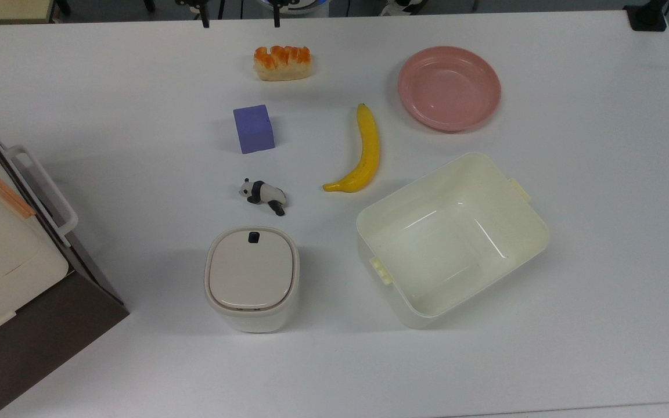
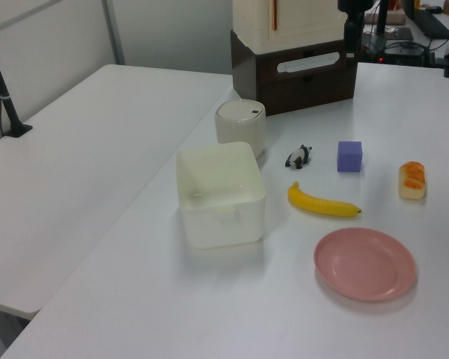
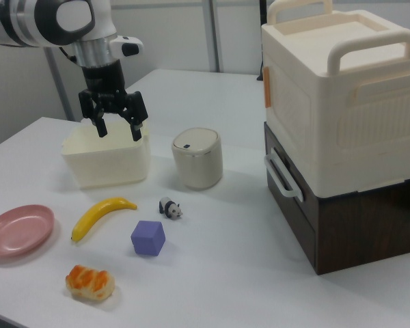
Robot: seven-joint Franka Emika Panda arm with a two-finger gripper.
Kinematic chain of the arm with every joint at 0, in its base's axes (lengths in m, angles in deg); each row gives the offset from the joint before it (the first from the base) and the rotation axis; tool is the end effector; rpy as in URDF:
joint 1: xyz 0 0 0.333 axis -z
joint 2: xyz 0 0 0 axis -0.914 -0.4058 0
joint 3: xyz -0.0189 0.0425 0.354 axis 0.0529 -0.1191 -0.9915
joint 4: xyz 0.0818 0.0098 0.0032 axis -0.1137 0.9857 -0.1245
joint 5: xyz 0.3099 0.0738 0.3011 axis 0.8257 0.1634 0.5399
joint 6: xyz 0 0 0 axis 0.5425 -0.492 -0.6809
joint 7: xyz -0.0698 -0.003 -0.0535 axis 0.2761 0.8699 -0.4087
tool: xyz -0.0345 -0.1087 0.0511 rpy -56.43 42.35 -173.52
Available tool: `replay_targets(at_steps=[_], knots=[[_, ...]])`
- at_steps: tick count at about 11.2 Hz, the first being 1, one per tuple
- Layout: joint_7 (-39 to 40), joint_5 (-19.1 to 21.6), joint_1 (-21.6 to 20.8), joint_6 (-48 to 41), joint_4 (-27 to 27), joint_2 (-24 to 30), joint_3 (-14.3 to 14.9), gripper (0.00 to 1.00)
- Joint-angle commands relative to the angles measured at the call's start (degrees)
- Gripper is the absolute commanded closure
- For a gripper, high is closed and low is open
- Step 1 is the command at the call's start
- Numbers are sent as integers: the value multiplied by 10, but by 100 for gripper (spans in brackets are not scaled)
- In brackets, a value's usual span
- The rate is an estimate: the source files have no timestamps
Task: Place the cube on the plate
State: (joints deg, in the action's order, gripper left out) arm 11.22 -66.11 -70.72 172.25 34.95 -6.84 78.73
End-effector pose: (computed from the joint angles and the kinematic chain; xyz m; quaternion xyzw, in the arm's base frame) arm 0.5949 -0.0216 0.6177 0.9986 0.0370 -0.0255 0.0295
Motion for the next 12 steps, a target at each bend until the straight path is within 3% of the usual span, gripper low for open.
replay_targets(at_steps=[1, 8, 12], knots=[[13, 0, -4, -16, -8, -2, 4, 0], [-59, 11, -10, 8, -1, -12, 3, 0], [-59, 10, -38, 59, 82, -6, 3, 0]])
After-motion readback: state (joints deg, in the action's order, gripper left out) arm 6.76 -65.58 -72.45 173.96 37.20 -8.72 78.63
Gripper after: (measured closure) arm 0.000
